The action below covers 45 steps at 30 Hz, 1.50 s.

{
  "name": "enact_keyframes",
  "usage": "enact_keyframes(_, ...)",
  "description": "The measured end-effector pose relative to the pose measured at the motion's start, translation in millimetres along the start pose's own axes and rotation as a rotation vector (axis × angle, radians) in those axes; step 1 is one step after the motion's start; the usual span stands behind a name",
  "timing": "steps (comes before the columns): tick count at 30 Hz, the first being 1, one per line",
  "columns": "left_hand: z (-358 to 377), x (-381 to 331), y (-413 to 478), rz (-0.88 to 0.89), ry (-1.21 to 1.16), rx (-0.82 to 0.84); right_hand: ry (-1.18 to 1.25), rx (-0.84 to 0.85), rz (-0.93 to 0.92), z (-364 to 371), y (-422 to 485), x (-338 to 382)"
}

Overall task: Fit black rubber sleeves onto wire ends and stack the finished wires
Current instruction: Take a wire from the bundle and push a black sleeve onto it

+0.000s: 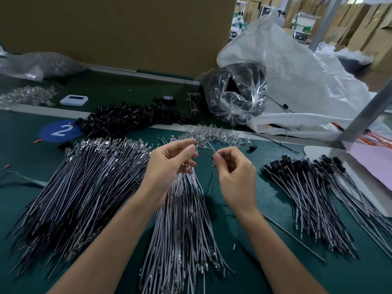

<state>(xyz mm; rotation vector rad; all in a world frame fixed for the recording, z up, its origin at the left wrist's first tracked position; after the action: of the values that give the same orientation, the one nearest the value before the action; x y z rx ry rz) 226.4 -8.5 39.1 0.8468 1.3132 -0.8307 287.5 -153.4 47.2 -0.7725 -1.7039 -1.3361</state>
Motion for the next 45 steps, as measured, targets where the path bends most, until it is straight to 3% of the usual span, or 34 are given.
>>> enact_keyframes(2, -16.2, -3.6, 6.8, 0.095, 0.359, -0.185, -0.038, -0.024, -0.007, -3.9, 0.9, -3.3)
enact_keyframes(4, -28.1, -12.1, 16.6, 0.197, 0.902, -0.31, -0.065, -0.027, -0.016, -4.5, 0.7, -5.7)
enact_keyframes(7, -41.6, -21.8, 51.7, 0.088, 1.493, -0.314, -0.091, 0.008, -0.016, -1.4, -0.7, -10.2)
enact_keyframes(9, -49.4, -29.3, 79.6, -0.013, 1.696, -0.252, -0.108, 0.037, -0.015, 1.5, -1.8, -13.2)
enact_keyframes(12, -60.7, -33.0, 115.6, -0.075, 1.79, -0.173, -0.12, 0.063, -0.018, 3.2, -3.0, -17.1)
enact_keyframes(16, -77.1, -27.6, 132.1, -0.194, 1.7, -0.227, -0.109, 0.067, -0.012, 3.6, -1.9, -19.0)
enact_keyframes(19, -81.6, -25.5, 134.8, -0.147, 1.662, -0.245, -0.101, 0.07, -0.006, 4.6, -1.5, -20.2)
enact_keyframes(24, -86.2, -28.0, 135.5, -0.102, 1.674, -0.141, -0.082, 0.054, 0.028, 4.3, 0.0, -22.7)
enact_keyframes(28, -82.5, -31.3, 121.9, 0.003, 1.649, -0.26, -0.058, 0.017, 0.026, 1.1, 0.5, -21.3)
enact_keyframes(33, -66.8, -38.8, 98.7, 0.124, 1.185, -0.384, -0.038, -0.012, 0.028, -1.9, -0.6, -20.3)
enact_keyframes(37, -51.7, -30.8, 66.4, 0.153, 0.98, -0.405, -0.055, -0.021, 0.004, -3.5, -1.0, -18.7)
enact_keyframes(40, -41.7, -23.6, 45.0, 0.129, 0.846, -0.389, -0.06, -0.026, -0.001, -4.6, -1.9, -17.4)
enact_keyframes(45, -19.4, -18.1, 16.6, 0.035, 0.406, -0.244, 0.019, -0.032, -0.025, -6.4, -1.7, -11.5)
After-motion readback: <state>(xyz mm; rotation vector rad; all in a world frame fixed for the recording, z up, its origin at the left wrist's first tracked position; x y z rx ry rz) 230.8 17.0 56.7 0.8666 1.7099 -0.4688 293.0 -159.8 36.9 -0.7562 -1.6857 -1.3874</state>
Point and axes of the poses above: each hand's wrist, its own y-axis towards the middle knuckle, its own z-axis out of the palm, x = y × z, the point moved 4 cm from there along y, towards the middle knuckle, and after that the axes turned 14 degrees about y, right-handed, at the moved point
